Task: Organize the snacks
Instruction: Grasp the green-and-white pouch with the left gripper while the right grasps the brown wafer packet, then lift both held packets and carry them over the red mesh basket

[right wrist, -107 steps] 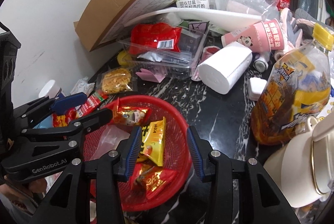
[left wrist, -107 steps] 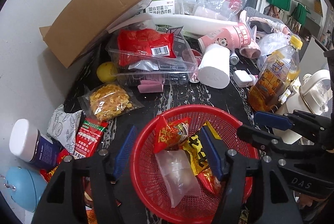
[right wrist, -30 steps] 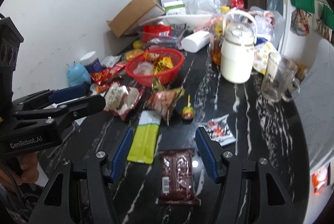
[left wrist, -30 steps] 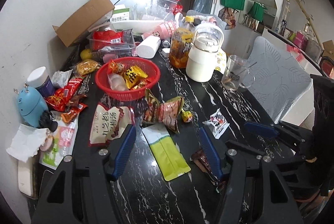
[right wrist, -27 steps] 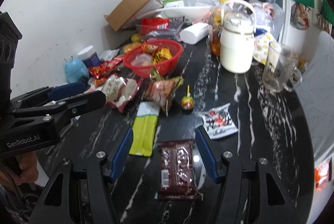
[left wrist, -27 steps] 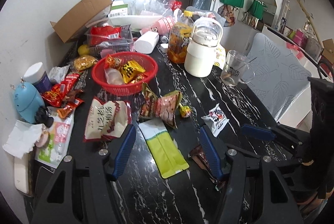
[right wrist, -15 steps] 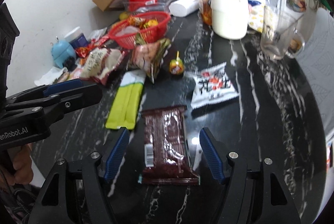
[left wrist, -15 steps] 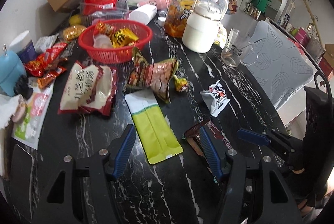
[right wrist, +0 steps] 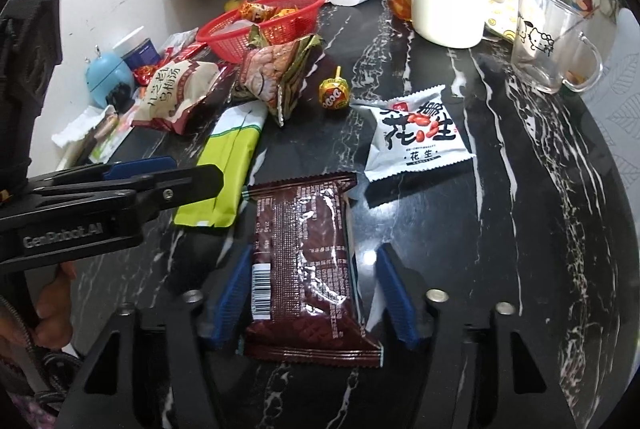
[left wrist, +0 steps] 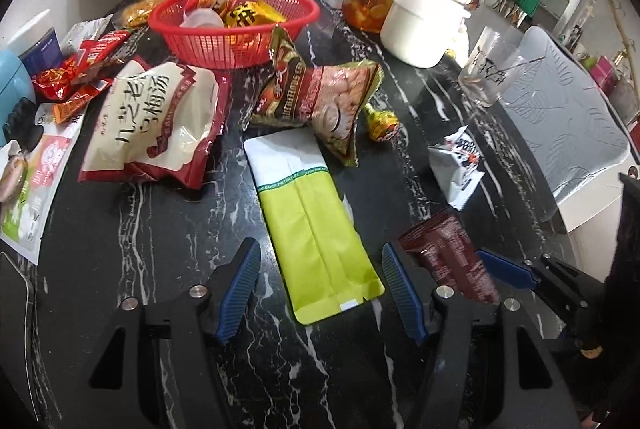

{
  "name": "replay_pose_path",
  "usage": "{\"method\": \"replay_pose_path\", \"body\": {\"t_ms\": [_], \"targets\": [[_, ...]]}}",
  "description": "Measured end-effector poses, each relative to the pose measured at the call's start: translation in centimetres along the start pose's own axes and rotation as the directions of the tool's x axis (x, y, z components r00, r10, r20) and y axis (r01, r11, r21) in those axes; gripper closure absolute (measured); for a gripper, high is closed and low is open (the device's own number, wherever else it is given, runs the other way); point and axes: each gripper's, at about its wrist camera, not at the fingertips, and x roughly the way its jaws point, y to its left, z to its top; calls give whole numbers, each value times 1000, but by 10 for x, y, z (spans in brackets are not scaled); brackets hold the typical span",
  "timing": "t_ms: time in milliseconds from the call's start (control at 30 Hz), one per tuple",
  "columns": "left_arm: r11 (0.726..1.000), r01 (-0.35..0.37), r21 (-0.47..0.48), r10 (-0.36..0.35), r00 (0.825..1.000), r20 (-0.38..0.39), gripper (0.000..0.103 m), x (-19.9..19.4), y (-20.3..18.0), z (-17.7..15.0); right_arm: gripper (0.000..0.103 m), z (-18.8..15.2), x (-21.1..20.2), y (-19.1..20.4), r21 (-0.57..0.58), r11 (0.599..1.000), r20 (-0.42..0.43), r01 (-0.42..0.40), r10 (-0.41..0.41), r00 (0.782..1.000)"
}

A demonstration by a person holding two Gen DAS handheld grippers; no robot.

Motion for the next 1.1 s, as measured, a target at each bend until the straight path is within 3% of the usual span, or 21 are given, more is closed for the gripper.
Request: {"method": "replay_pose_path", "body": {"t_ms": [33,167,400,500,800,1100], "targets": [[1000,-4,1,4,1000,-6,41,3,0,1,53,0,0,-2,0,1000,-1,-3,3,1000],[1000,-18,6,18,1000,-20,41,14,-2,5,53,3,-1,-10,18,1000,0,-1,1,1000],[993,-107,46,107,994,3,41,23,-7,13,53,4,-3,-22,50,998,0,24,-24,1000],[986,-135,99,135,991,8,51,26,-12,14,53,4,-3,-25,58,998,2,25,-25,1000],[993,-16,114,18,1000,-18,56,17,-8,4,53,3,-4,-24,59,998,7,27,-27,1000],[980,67,187,-53,996,-77,57,1,-17,-24,53,-6,-10,-22,55,998,-1,34,-34,999]]}}
